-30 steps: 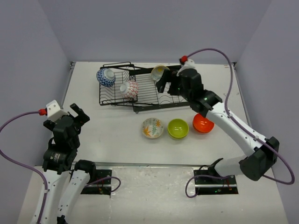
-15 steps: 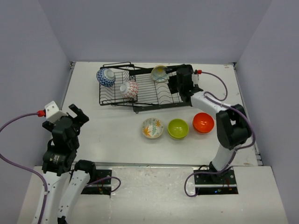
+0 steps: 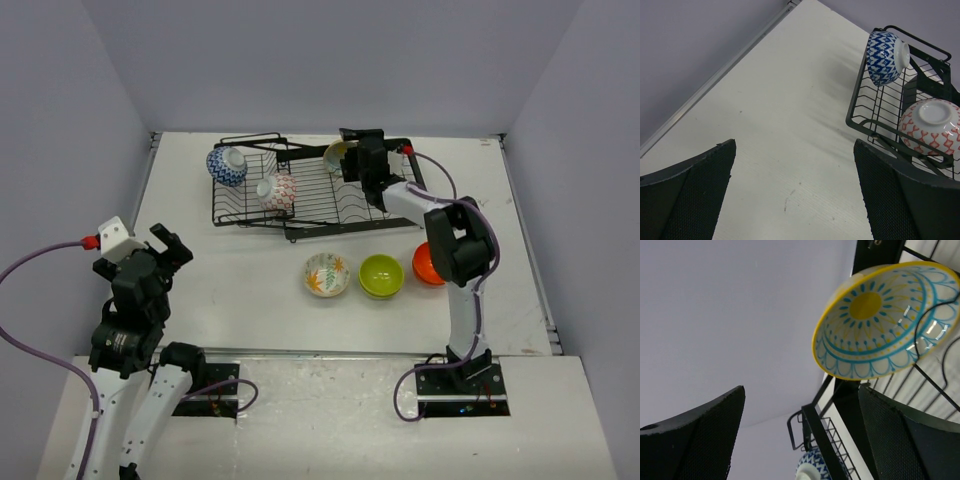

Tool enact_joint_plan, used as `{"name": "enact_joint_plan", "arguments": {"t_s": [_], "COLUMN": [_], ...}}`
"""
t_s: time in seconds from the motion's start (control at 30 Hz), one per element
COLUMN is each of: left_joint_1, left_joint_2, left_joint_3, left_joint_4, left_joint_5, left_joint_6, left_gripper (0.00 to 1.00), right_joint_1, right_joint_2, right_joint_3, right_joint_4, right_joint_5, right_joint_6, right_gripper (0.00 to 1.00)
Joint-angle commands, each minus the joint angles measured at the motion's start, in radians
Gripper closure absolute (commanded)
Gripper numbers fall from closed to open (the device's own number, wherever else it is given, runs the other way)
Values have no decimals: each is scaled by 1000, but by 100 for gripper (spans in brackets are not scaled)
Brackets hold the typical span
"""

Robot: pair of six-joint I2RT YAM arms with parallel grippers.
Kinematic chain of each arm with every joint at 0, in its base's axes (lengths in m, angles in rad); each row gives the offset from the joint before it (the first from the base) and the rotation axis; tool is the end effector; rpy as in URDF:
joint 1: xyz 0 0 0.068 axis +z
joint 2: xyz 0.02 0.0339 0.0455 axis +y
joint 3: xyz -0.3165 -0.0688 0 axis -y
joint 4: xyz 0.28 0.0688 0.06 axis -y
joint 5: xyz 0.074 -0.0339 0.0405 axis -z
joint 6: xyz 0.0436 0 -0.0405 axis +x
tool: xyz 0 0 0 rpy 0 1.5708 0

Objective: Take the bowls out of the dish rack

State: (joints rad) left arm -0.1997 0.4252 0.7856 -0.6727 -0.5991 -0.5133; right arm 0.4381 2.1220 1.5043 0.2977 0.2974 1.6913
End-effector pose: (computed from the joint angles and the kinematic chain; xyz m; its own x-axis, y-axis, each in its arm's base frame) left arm 0.0806 0.0088 0.3651 -0.0845 -0.3967 -0.9141 -0.4633 0.8278 -0.3164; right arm 0.5112 0.2254 0.2335 -0.1184 0.9927 0.0226 0.3013 0.0142 0.9534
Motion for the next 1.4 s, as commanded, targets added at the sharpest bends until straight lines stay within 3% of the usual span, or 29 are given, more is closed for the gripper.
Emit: {"name": "enact_joint_plan", "arguments": {"t_s": [0.0, 0.23, 0.47, 0.5, 0.63, 0.7, 0.73, 0.83, 0.93, 1.13, 1.27, 1.37], "left_joint_1": [-4, -4, -4, -4, -4, -4, -6, -4, -4, -4, -4, -4], "left_joint_2": [6, 15, 12, 14, 12, 12, 9, 10, 12, 7, 6, 3], "left_joint_3": [26, 26, 24, 26, 24, 24, 24, 26, 26, 26, 26, 24], "left_joint_4": [18, 22, 24, 24, 24, 25, 25, 27, 27, 27, 27, 27], "left_joint_5": [-10, -1, 1, 1, 2, 2, 4, 5, 10, 10, 12, 10], "left_joint_6": [-7, -4, -4, -4, -2, -1, -1, -1, 1, 1, 2, 2], "left_gripper": [0, 0, 0, 0, 0, 0, 0, 0, 0, 0, 0, 0], "right_joint_1": [-6, -12, -15, -15, -18, -18, -19, -18, -18, -19, -18, -19], "right_joint_2": [70, 179, 199, 205, 217, 223, 227, 230, 227, 219, 196, 170], "right_joint_3": [103, 283, 309, 312, 312, 312, 309, 307, 295, 257, 211, 151], "right_joint_4": [43, -113, -154, -146, -128, -127, -124, -115, -94, -37, 47, 145], "right_joint_5": [52, 88, 149, 152, 149, 151, 151, 155, 152, 146, 140, 141], "right_joint_6": [33, 37, 8, 2, -7, -2, 2, 2, 7, 11, 11, 5], "right_gripper": [7, 13, 31, 39, 55, 59, 65, 68, 81, 89, 100, 100]}}
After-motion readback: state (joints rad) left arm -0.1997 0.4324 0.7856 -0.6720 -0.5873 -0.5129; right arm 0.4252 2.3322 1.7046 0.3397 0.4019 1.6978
